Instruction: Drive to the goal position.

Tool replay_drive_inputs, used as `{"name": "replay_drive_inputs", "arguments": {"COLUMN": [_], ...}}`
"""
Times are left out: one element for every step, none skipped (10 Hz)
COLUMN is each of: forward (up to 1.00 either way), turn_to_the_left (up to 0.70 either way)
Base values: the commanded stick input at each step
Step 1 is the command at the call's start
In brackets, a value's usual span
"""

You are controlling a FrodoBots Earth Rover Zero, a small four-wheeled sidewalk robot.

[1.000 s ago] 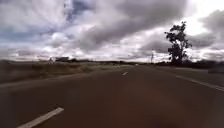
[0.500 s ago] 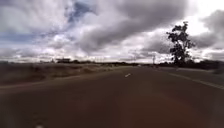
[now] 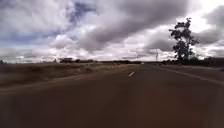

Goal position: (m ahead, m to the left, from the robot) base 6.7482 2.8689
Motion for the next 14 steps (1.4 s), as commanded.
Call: {"name": "replay_drive_inputs", "arguments": {"forward": [1.00,1.00,1.00,1.00,1.00,1.00,1.00,1.00,1.00,1.00,1.00,1.00,1.00,1.00], "turn_to_the_left": [-0.36,0.04,0.04,0.04,0.04,0.03,-0.15,-0.34,-0.36,-0.36,-0.36,-0.36,-0.36,-0.33]}}
